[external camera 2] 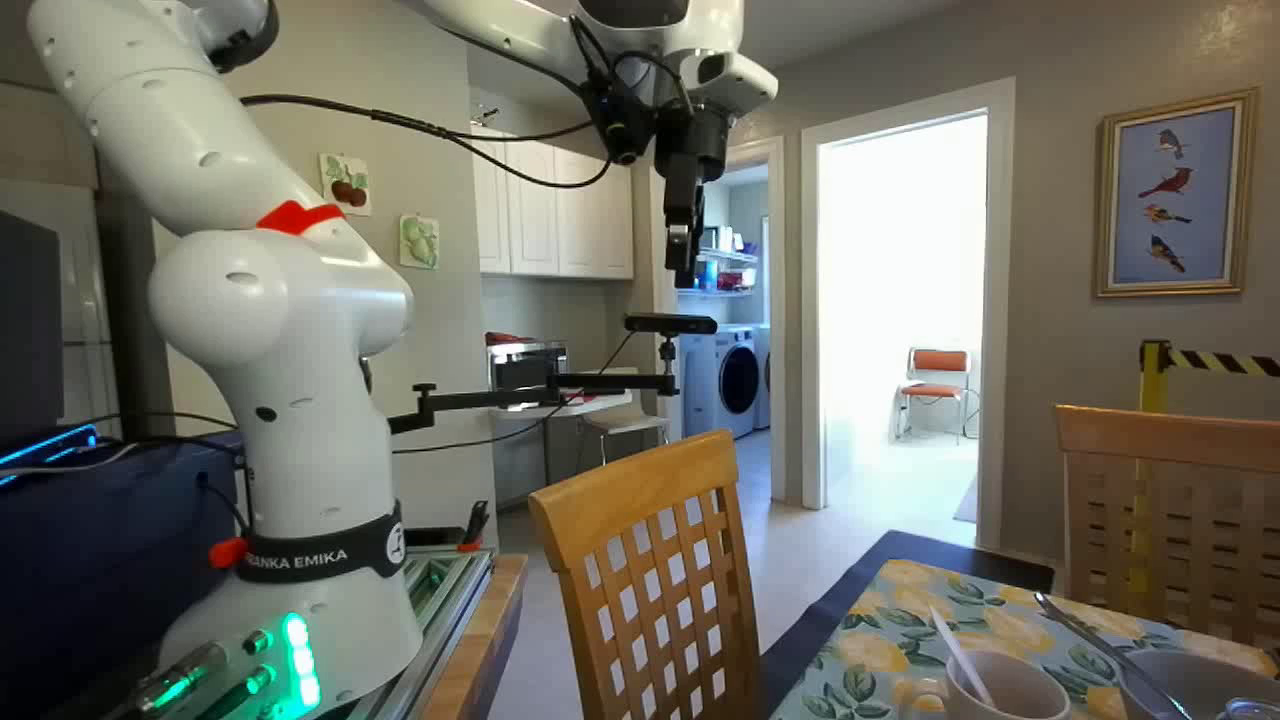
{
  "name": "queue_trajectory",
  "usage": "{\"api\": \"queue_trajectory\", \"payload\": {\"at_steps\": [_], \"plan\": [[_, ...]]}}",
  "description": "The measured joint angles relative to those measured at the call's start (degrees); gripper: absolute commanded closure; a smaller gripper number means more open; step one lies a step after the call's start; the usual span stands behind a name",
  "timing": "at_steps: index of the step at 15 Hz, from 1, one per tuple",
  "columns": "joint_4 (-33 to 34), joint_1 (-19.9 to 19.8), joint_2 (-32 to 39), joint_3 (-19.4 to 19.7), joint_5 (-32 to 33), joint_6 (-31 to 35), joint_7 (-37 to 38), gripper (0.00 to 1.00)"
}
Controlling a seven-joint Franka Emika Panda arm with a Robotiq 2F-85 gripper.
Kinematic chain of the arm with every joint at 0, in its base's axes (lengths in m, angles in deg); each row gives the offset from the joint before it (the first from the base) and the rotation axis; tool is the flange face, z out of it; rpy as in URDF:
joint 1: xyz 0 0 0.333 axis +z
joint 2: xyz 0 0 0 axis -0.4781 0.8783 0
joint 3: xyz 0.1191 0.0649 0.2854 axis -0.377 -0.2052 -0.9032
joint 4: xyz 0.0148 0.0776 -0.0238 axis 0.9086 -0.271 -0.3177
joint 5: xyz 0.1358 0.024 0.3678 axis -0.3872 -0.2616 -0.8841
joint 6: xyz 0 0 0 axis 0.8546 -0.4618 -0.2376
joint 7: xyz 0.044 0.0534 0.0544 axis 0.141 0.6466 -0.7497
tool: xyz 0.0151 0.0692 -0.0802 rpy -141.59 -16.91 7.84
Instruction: Turn the white and orange mug upside down to take the white knife out.
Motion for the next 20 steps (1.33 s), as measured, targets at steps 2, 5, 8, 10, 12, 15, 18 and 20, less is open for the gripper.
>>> {"api": "queue_trajectory", "payload": {"at_steps": [2,5,8,10,12,15,18,20], "plan": [[0.00,0.00,0.00,0.00,0.00,0.00,0.00,0.00],[0.00,0.00,0.00,0.00,0.00,0.00,0.00,0.00],[0.00,0.00,0.00,0.00,0.00,0.00,0.00,0.00],[-0.05,0.00,0.00,0.00,0.00,0.20,0.00,0.00],[-0.85,0.01,0.12,0.08,0.03,2.06,-0.08,0.00],[-3.87,-0.19,0.92,1.15,1.70,6.89,-0.09,0.00],[-7.22,-1.05,2.71,3.15,3.74,12.11,-0.73,0.00],[-8.91,-1.52,4.13,5.00,4.01,15.27,-1.99,0.00]]}}
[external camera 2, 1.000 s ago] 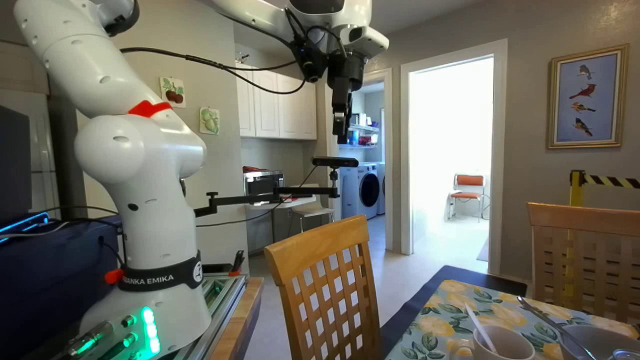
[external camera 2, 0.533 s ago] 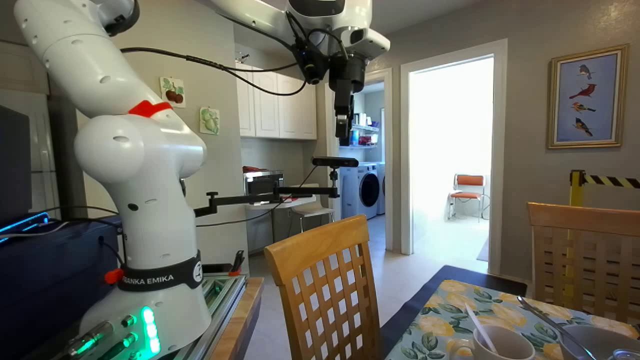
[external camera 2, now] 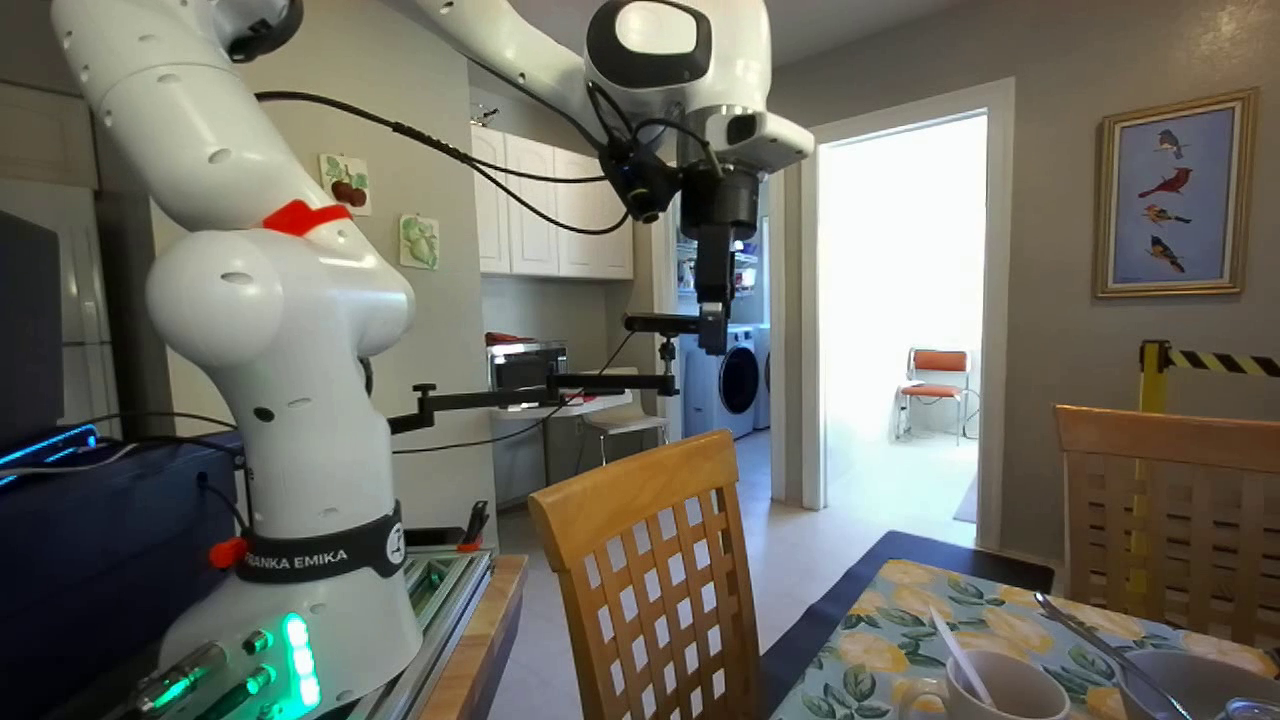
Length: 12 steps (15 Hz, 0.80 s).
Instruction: Turn the white and orange mug upside down to take the white knife out.
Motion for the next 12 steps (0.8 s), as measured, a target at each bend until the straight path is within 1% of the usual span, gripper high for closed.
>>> {"api": "queue_trajectory", "payload": {"at_steps": [3,6,10,12], "plan": [[-2.41,-1.01,2.39,2.63,0.06,5.74,-1.53,0.00],[-4.95,-2.57,5.68,4.95,0.07,14.02,-2.42,0.00],[-8.10,-4.24,12.28,7.42,0.06,27.18,-3.39,0.00],[-8.45,-4.59,16.19,8.08,0.06,31.23,-3.54,0.00]]}}
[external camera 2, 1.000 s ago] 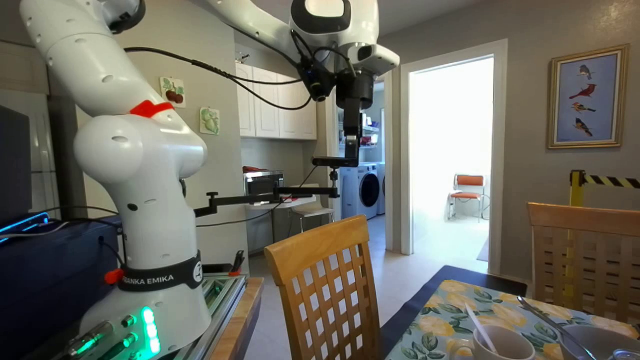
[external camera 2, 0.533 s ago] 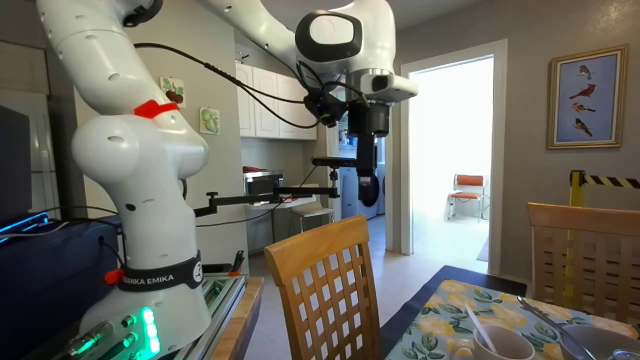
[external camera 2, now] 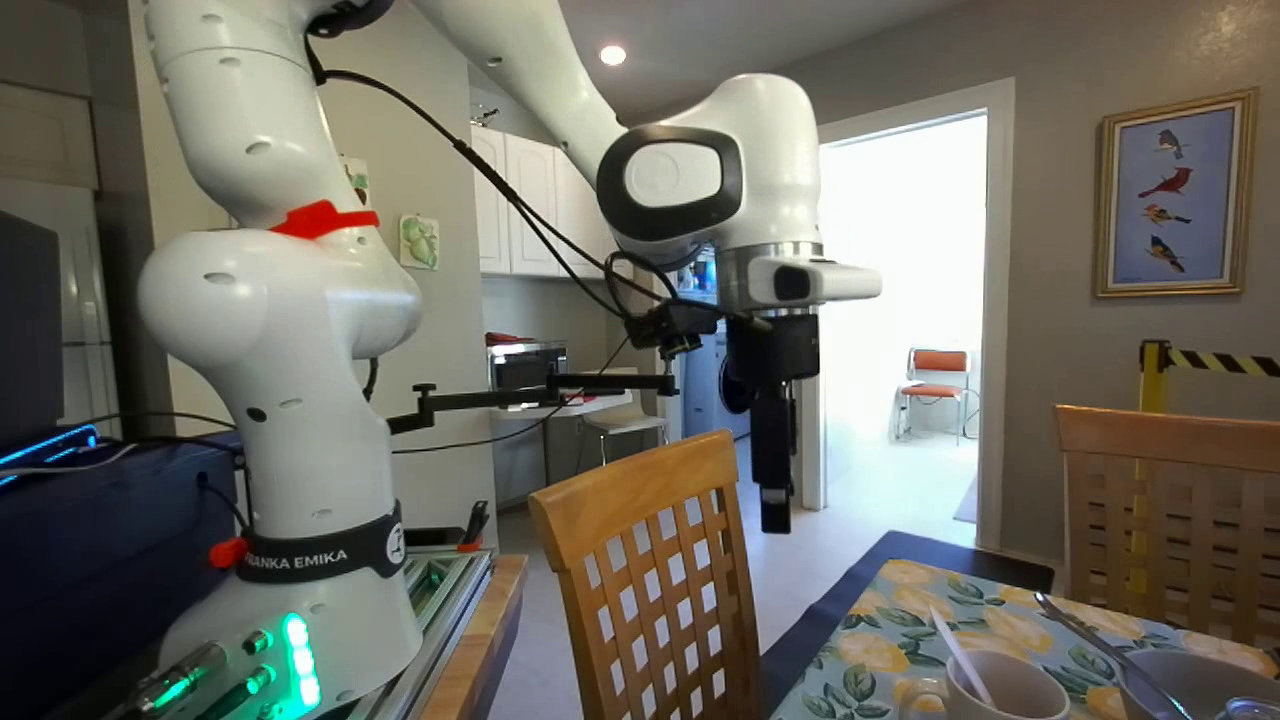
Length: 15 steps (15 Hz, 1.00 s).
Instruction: Turn the white and orange mug upside down to take the white knife out.
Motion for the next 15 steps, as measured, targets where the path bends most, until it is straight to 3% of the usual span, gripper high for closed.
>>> {"api": "queue_trajectory", "payload": {"at_steps": [3,15], "plan": [[0.08,-0.18,3.38,0.22,0.00,2.08,0.00,0.00],[0.20,-0.07,4.08,0.18,-0.27,2.74,0.03,0.00]]}}
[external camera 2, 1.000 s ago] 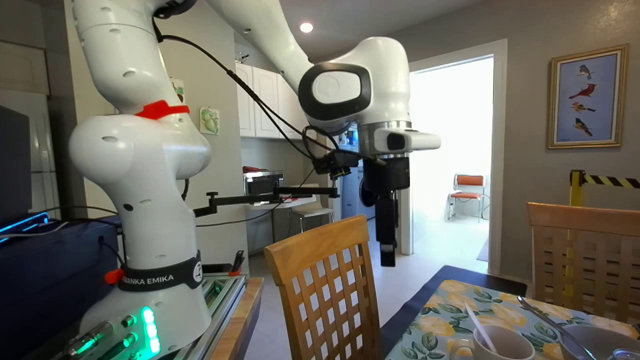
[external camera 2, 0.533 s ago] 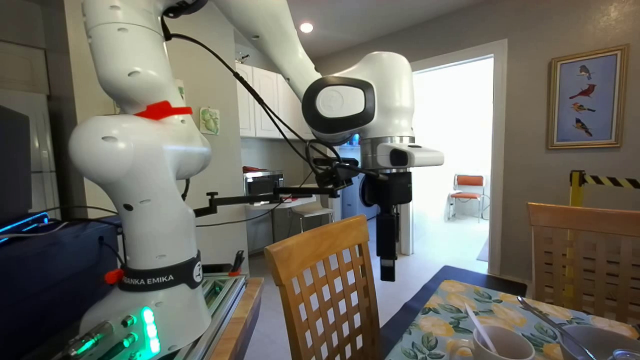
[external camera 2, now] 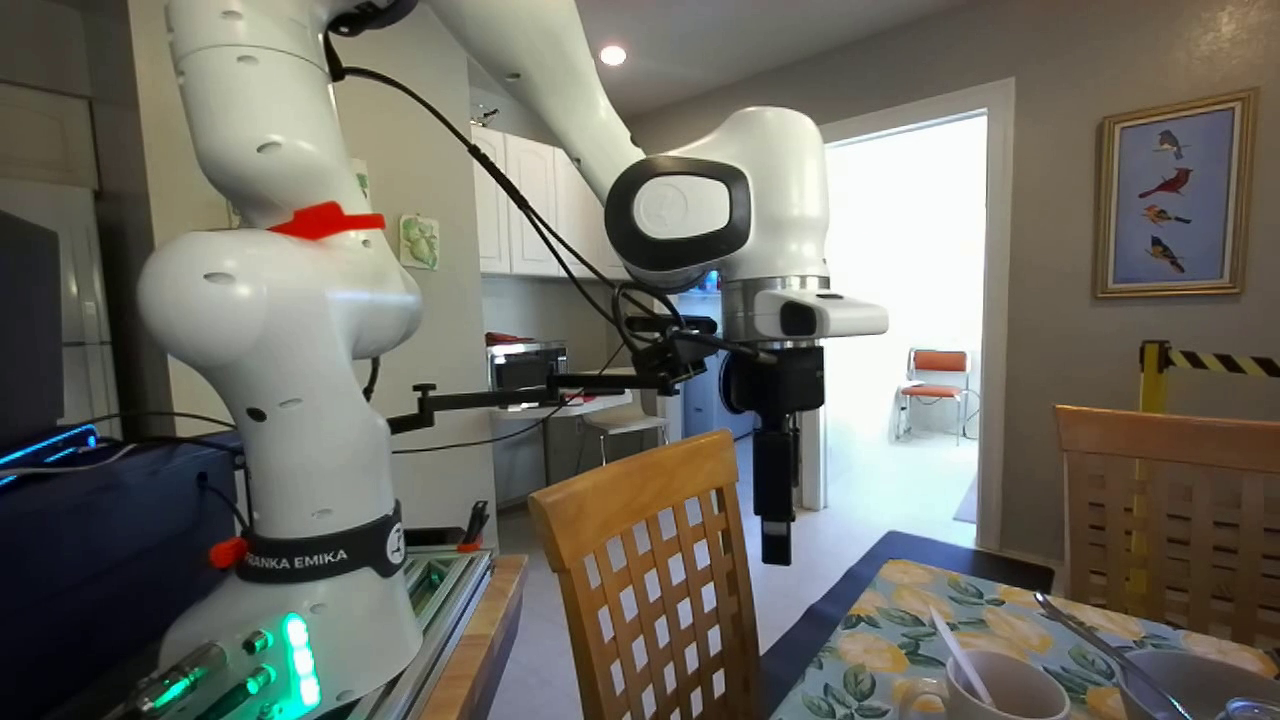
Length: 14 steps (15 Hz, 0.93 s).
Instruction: Turn the white and orange mug upside down to take the white knife out.
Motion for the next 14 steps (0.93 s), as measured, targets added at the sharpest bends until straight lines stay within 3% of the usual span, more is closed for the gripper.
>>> {"api": "queue_trajectory", "payload": {"at_steps": [6,14], "plan": [[-0.01,-0.07,3.73,0.28,-1.23,6.88,0.07,0.00],[0.45,-0.02,14.98,2.49,-1.33,20.23,0.51,0.00]]}}
